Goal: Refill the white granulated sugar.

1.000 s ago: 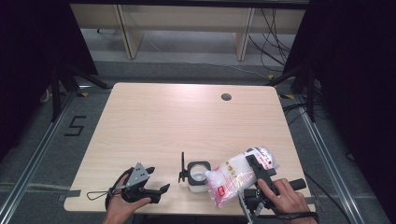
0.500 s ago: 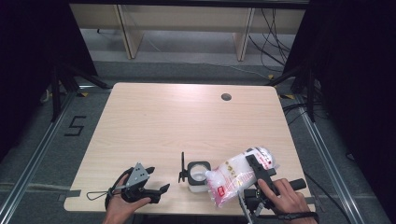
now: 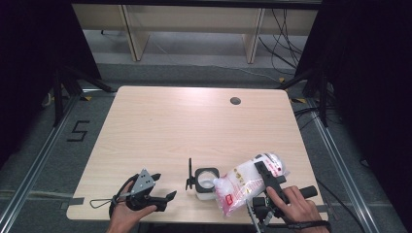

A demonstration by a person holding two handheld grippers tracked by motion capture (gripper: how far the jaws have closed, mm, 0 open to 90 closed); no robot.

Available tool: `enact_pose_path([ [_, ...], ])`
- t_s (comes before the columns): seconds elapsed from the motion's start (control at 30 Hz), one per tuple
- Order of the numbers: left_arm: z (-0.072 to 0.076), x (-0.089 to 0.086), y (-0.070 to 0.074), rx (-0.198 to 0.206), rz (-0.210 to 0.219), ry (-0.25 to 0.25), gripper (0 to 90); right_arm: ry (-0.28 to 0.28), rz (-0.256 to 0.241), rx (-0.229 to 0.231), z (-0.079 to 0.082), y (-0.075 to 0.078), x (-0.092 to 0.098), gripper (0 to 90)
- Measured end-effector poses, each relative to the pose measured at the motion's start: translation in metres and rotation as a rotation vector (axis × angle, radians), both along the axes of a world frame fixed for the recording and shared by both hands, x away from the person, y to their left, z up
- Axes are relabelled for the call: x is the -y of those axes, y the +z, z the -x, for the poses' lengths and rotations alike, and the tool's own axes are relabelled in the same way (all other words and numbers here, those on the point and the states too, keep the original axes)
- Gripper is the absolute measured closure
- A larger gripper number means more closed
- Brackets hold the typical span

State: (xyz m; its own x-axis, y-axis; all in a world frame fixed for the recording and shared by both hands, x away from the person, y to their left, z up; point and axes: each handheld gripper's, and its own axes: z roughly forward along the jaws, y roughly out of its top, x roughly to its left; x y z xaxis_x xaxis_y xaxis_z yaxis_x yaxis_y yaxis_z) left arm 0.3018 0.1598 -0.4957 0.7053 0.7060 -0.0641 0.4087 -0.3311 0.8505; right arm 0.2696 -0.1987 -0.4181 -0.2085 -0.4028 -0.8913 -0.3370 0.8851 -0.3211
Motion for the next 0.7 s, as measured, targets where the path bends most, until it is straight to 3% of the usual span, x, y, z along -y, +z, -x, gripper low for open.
enact_pose_path([
  [0.03, 0.0001, 0.0006, 0.0000, 0.003, 0.007, 0.002, 17.0, -0.029, -0.022, 0.000, 0.0017, -0.0011, 0.0015, 41.9],
  [0.07, 0.0006, 0.0010, -0.0001, 0.007, 0.008, 0.001, 17.0, -0.146, -0.112, -0.014, 0.0085, -0.0065, 0.0053, 41.9],
  [0.1, 0.0004, 0.0006, -0.0002, 0.011, 0.003, -0.006, 17.0, -0.127, -0.139, -0.001, 0.0077, -0.0087, 0.0061, 41.9],
  [0.13, -0.0006, -0.0013, 0.0005, 0.018, -0.021, -0.017, 17.0, -0.113, -0.109, 0.005, 0.0074, -0.0066, 0.0050, 41.9],
  [0.2, 0.0003, 0.0004, 0.0001, 0.001, 0.008, 0.004, 17.0, -0.132, -0.135, 0.000, 0.0087, -0.0083, 0.0059, 41.9],
  [0.3, 0.0005, -0.0002, 0.0000, 0.004, 0.001, -0.003, 17.0, -0.113, -0.108, 0.008, 0.0080, -0.0059, 0.0049, 41.9],
  [0.37, -0.0004, -0.0004, 0.0004, 0.007, -0.007, -0.004, 17.0, -0.118, -0.128, 0.005, 0.0083, -0.0066, 0.0049, 41.9],
  [0.43, 0.0008, 0.0014, -0.0005, 0.003, 0.015, 0.004, 17.0, -0.120, -0.132, 0.006, 0.0084, -0.0068, 0.0049, 41.9],
  [0.47, 0.0007, 0.0011, -0.0005, 0.004, 0.010, 0.001, 17.0, -0.148, -0.146, -0.004, 0.0100, -0.0078, 0.0053, 41.9],
  [0.5, 0.0000, -0.0005, 0.0002, 0.004, -0.009, -0.005, 17.0, -0.142, -0.138, -0.006, 0.0099, -0.0078, 0.0055, 41.9],
  [0.57, 0.0005, 0.0013, -0.0003, 0.001, 0.018, 0.007, 17.0, -0.116, -0.142, 0.010, 0.0087, -0.0086, 0.0056, 41.9],
  [0.6, 0.0007, -0.0002, 0.0005, 0.006, -0.008, -0.001, 17.0, -0.123, -0.148, 0.003, 0.0093, -0.0083, 0.0051, 41.9],
  [0.63, 0.0000, -0.0001, -0.0002, 0.014, -0.004, -0.008, 17.0, -0.109, -0.146, 0.009, 0.0088, -0.0078, 0.0047, 41.9],
  [0.67, -0.0009, -0.0014, 0.0003, 0.017, -0.023, -0.018, 17.0, -0.085, -0.122, 0.024, 0.0082, -0.0053, 0.0041, 41.9],
  [0.7, -0.0003, 0.0004, -0.0004, 0.008, 0.000, 0.001, 17.0, -0.026, -0.054, 0.022, 0.0045, -0.0009, 0.0016, 41.9],
])
